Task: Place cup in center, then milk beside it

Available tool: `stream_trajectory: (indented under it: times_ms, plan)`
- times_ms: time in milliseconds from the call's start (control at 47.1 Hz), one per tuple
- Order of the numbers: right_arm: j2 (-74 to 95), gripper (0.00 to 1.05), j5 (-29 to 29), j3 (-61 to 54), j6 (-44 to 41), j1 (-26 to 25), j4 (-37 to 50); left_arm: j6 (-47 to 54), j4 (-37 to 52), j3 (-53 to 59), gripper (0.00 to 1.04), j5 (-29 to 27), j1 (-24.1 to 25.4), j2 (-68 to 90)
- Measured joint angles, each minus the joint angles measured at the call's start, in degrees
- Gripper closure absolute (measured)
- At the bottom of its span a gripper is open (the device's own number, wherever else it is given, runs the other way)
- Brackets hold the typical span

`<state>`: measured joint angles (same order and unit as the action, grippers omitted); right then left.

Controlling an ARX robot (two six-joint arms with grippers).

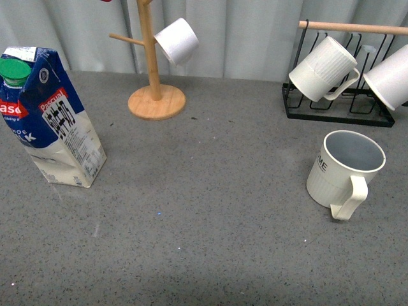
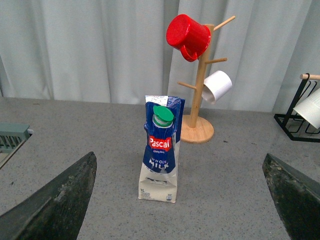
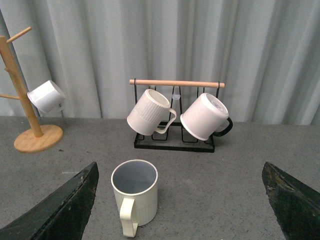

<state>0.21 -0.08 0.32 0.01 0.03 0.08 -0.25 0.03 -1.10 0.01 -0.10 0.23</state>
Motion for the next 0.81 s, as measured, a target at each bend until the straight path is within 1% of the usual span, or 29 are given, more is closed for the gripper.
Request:
stream_trajectory:
  times_ms: [552,574,595,616,659,701,765,807]
  plan:
    - [0.0,0.09,0.0,0.0,0.0,0.0,0.0,0.0,0.0,0.0,0.07,0.0,0.0,0.0]
    - [0.5,0.09,2.7,0.1,-0.9,0.8,-0.4,0.0,0.0,0.0,0.07,0.0,0.0,0.0]
    - [1.8,0.09,8.3,0.4,-3.2,2.3,-0.9,0.0,0.0,0.0,0.07,0.0,0.0,0.0]
    - [3.2,0.09,11.6,0.7,-4.4,2.9,-0.9,0.0,0.0,0.0,0.07,0.0,0.0,0.0]
    - [7.0,0.09,15.5,1.2,-6.3,3.0,-0.4,0.0,0.0,0.0,0.07,-0.1,0.0,0.0]
    - [10.3,0.09,15.7,1.5,-7.2,2.1,0.8,0.0,0.0,0.0,0.07,0.0,0.0,0.0]
    - [16.6,0.09,14.3,2.0,-7.7,0.2,4.3,0.0,0.0,0.0,0.07,0.0,0.0,0.0]
    - [23.6,0.09,11.7,2.8,-7.7,-1.6,8.4,0.0,0.0,0.0,0.07,0.0,0.0,0.0]
